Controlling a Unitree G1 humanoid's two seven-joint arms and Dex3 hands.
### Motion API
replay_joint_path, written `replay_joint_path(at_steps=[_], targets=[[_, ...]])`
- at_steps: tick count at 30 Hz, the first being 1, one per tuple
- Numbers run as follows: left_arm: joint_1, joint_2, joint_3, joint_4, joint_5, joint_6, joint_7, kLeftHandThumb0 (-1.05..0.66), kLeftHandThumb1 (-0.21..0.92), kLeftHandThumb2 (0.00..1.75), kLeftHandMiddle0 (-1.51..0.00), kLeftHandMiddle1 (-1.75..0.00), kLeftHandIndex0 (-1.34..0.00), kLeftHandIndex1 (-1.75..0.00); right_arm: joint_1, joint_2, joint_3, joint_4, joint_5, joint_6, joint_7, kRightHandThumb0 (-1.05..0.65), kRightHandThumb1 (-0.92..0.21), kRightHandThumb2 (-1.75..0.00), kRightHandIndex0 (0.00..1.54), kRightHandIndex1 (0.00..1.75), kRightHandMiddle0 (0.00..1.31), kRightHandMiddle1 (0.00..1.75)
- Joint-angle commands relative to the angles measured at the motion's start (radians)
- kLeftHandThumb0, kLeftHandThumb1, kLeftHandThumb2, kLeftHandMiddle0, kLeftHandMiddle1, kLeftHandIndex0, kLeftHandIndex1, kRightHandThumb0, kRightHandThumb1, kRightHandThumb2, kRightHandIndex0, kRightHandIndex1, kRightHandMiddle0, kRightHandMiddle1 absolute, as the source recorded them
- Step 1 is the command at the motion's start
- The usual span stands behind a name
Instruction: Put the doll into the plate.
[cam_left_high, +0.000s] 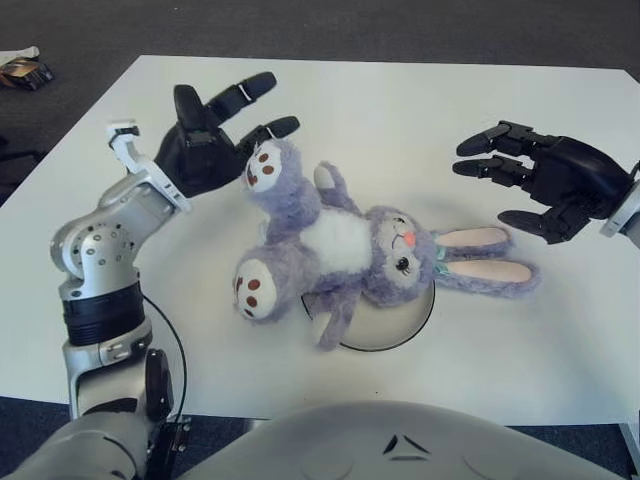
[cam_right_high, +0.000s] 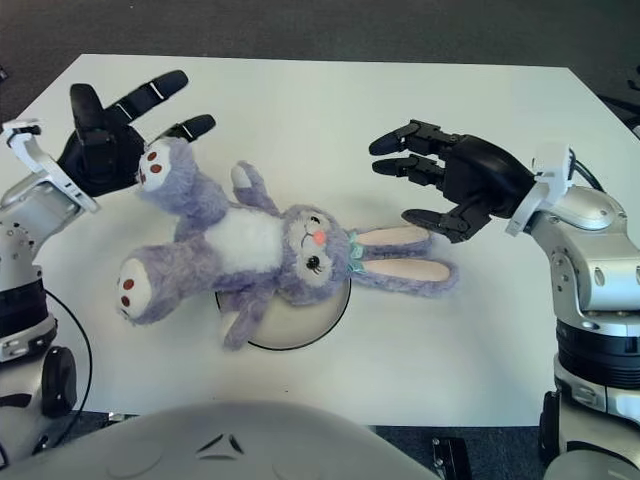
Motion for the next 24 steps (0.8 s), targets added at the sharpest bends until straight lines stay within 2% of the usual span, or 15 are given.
replay_joint_path(at_steps=[1, 4, 7, 9, 12, 13, 16, 17, 21, 24], targets=[[-0.032, 0.013, -0.005, 0.025, 0.052, -0.042, 0.010, -1.05, 0.92, 0.97, 0.00, -0.73, 0.00, -0.28, -0.010, -0.013, -0.003, 0.013, -0.041, -0.012, -0.047, -0.74, -0.49, -0.78, 0.04, 0.48, 0.00, 0.85], [-0.032, 0.009, -0.036, 0.037, 0.144, -0.122, -0.002, -1.04, 0.92, 0.97, -0.01, -0.74, 0.00, -0.27, 0.000, -0.014, 0.003, 0.000, -0.090, -0.018, -0.100, -0.73, -0.58, -0.73, 0.03, 0.48, 0.00, 0.79], [-0.012, -0.004, -0.079, 0.031, 0.284, -0.271, -0.007, -1.01, 0.92, 0.98, -0.04, -0.76, 0.00, -0.33, 0.010, 0.007, -0.007, -0.027, -0.100, 0.015, -0.153, -0.70, -0.63, -0.71, 0.03, 0.49, 0.00, 0.76], [-0.004, -0.013, -0.102, 0.036, 0.365, -0.356, -0.005, -0.97, 0.92, 0.98, -0.06, -0.78, 0.00, -0.42, 0.012, 0.019, -0.010, -0.042, -0.101, 0.031, -0.184, -0.68, -0.65, -0.70, 0.04, 0.49, 0.00, 0.75], [0.001, -0.033, -0.140, 0.057, 0.494, -0.475, 0.030, -0.92, 0.92, 1.01, -0.11, -0.81, 0.00, -0.69, 0.018, 0.043, -0.009, -0.067, -0.114, 0.044, -0.241, -0.64, -0.67, -0.71, 0.06, 0.51, 0.00, 0.78], [0.001, -0.041, -0.149, 0.065, 0.524, -0.499, 0.042, -0.89, 0.92, 1.02, -0.16, -0.84, 0.00, -0.85, 0.021, 0.051, -0.008, -0.075, -0.119, 0.047, -0.258, -0.62, -0.68, -0.72, 0.08, 0.56, 0.00, 0.80], [0.003, -0.068, -0.161, 0.084, 0.586, -0.553, 0.076, -0.85, 0.92, 1.02, -0.22, -0.88, 0.00, -1.04, 0.029, 0.067, -0.005, -0.094, -0.134, 0.060, -0.303, -0.60, -0.68, -0.74, 0.10, 0.63, 0.00, 0.83], [0.004, -0.077, -0.163, 0.089, 0.601, -0.568, 0.085, -0.82, 0.92, 1.00, -0.25, -0.92, 0.00, -1.16, 0.032, 0.072, -0.004, -0.098, -0.138, 0.064, -0.315, -0.58, -0.69, -0.76, 0.11, 0.68, 0.00, 0.86], [0.009, -0.111, -0.170, 0.128, 0.651, -0.598, 0.123, -0.73, 0.92, 0.93, -0.29, -1.00, -0.04, -1.30, 0.037, 0.098, -0.005, -0.108, -0.150, 0.076, -0.362, -0.55, -0.69, -0.78, 0.15, 0.75, 0.00, 0.89], [-0.012, -0.137, -0.168, 0.197, 0.662, -0.598, 0.142, -0.66, 0.92, 0.89, -0.32, -1.10, -0.08, -1.37, 0.054, 0.149, -0.006, -0.113, -0.170, 0.064, -0.425, -0.53, -0.68, -0.80, 0.16, 0.79, 0.00, 0.93]])
